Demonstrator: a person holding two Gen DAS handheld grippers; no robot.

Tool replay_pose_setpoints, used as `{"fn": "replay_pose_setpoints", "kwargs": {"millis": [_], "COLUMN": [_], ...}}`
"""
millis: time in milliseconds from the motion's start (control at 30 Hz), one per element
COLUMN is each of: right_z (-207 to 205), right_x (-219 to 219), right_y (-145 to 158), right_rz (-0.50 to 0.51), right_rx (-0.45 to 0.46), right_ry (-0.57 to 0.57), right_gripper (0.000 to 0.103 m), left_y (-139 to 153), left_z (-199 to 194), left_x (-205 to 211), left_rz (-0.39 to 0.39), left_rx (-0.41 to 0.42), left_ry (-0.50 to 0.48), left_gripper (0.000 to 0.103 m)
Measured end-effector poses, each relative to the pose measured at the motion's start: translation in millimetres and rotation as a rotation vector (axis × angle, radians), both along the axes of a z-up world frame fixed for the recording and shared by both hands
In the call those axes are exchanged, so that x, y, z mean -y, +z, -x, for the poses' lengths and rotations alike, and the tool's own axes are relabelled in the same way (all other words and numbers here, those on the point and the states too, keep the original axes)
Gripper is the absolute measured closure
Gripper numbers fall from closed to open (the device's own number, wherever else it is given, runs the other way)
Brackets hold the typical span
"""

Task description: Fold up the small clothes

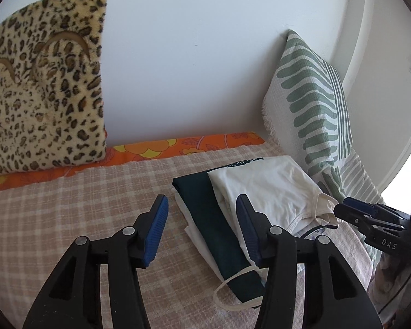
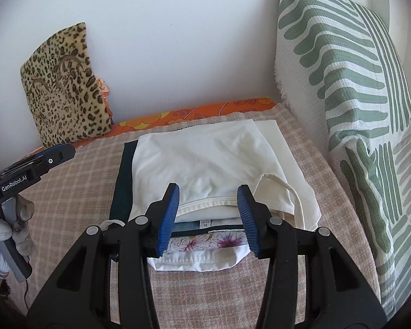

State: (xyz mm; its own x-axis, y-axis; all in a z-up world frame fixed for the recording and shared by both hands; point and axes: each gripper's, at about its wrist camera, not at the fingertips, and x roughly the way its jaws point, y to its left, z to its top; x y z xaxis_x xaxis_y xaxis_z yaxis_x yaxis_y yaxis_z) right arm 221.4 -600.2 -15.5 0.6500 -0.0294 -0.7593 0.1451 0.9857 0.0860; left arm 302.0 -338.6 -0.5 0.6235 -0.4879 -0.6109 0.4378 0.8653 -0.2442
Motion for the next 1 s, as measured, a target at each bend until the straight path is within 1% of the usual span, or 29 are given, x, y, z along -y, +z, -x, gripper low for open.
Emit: {"fn": "replay_pose_setpoints", "kwargs": {"millis": [67, 167, 267, 367, 400, 467, 600, 633, 700, 767, 867, 1000], "right_z": [9, 23, 37, 52, 57, 68, 87, 92, 100, 107, 115, 123], "right_x": [-6, -12, -20, -29, -32, -37, -50, -54, -61, -70, -82, -96], "right_y": [6, 13, 17, 21, 23, 26, 32, 33, 37, 39, 41, 37], "right_rz": [0.006, -0.003, 0.003, 0.012, 0.011, -0.001, 0.000, 0.004, 0.015, 0.026, 0.040, 0.040], "right_rx": [0.008, 0.017, 0.021, 0.029, 0.034, 0.048, 0.062, 0.065, 0.077, 0.087, 0.095, 0.104], "right_ry": [-0.011, -0.028, -0.038, -0.050, -0.057, -0.064, -0.055, -0.055, -0.053, -0.051, -0.043, -0.052], "right_gripper": [0.052, 0.050, 0.048, 0.045, 0.044, 0.039, 0.036, 0.034, 0.030, 0.026, 0.025, 0.024], "left_y": [5, 10, 15, 19, 20, 23, 33, 35, 39, 41, 43, 41], "left_z": [10, 25, 43, 63, 71, 84, 108, 114, 125, 134, 147, 159], "left_x": [-7, -15, -22, -29, -31, -36, -48, -51, -59, -66, -76, -90], "left_rz": [0.007, 0.004, 0.001, -0.002, -0.004, -0.009, -0.008, -0.005, -0.001, -0.006, -0.016, -0.016], "left_rx": [0.003, 0.015, 0.025, 0.039, 0.044, 0.059, 0.089, 0.095, 0.110, 0.125, 0.143, 0.154], "left_ry": [-0.009, -0.015, -0.026, -0.041, -0.045, -0.051, -0.053, -0.052, -0.049, -0.050, -0.053, -0.042], "left_gripper": [0.053, 0.052, 0.046, 0.045, 0.043, 0.041, 0.035, 0.034, 0.029, 0.028, 0.028, 0.023]}}
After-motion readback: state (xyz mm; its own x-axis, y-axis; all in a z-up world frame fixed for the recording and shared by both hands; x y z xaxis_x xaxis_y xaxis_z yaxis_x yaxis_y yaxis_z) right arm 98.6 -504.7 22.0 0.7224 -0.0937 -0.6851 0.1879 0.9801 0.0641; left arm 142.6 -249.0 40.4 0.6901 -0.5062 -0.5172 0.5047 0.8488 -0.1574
